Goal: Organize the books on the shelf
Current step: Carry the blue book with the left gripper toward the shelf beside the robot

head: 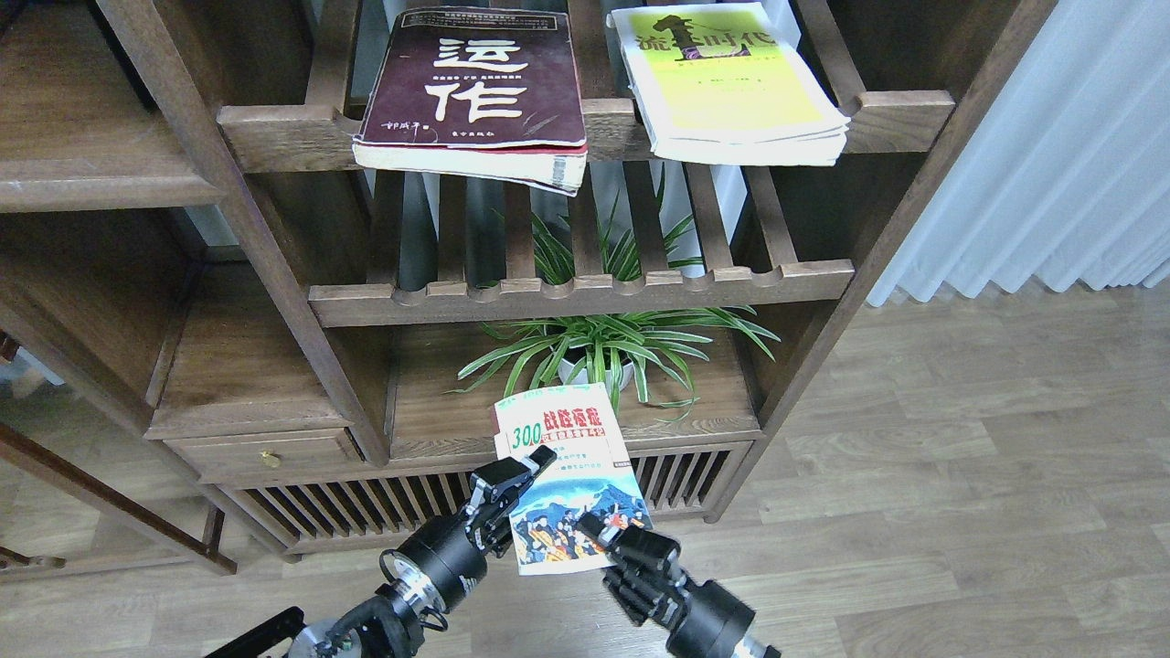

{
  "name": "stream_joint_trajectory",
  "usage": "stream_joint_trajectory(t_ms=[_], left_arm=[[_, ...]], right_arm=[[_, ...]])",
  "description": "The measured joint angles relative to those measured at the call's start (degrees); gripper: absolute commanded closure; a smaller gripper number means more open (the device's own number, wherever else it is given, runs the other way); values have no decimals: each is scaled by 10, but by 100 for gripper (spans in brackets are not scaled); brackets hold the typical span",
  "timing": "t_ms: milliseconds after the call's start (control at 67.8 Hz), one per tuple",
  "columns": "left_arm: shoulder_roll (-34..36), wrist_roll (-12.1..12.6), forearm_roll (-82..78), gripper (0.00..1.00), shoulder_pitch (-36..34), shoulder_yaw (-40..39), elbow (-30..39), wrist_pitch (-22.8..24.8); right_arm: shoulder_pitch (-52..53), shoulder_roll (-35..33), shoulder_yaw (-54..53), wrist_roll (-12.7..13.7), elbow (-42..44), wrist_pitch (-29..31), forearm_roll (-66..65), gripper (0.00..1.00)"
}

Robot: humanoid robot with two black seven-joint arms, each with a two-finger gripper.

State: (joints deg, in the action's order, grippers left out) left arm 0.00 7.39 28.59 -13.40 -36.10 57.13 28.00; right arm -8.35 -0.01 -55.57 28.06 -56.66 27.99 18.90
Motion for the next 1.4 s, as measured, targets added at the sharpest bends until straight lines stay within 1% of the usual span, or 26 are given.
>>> stream_joint_trajectory(t_ms=[103,221,295,383,472,531,546,634,752,988,1224,1239,1401], left_arm=[[8,3,-3,100,1,8,4,0],[42,9,-7,100,2,13,15,0],[72,23,-9,100,4,13,25,0],[120,47,-11,100,9,14,44,0],[186,68,-11,100,15,15,73,0],[234,78,-11,100,17,15,94,0],[276,85,-12,100,18,15,112,0],[337,96,-13,100,18,16,137,0],[442,108,-15,100,21,11,168,0],[605,115,-16,100,28,-19,216,0],[733,114,-15,100,28,-99,226,0],[752,114,-15,100,28,-117,226,0],[799,113,-15,100,27,-177,220,0]], right_arm=[[2,0,4,0,3,0,-13,0],[4,0,12,0,7,0,-16,0],[6,0,13,-1,14,0,-17,0],[12,0,14,-1,31,0,-18,0],[22,0,12,-1,54,0,-18,0],[28,0,10,-1,69,0,-18,0],[32,0,10,-1,78,0,-18,0],[35,0,9,-1,86,0,-18,0],[38,0,10,-1,89,0,-18,0],[51,0,9,-1,100,0,-18,0],[62,0,8,-1,107,0,-18,0],[63,0,8,-1,107,0,-18,0],[64,0,6,-1,110,0,-18,0]])
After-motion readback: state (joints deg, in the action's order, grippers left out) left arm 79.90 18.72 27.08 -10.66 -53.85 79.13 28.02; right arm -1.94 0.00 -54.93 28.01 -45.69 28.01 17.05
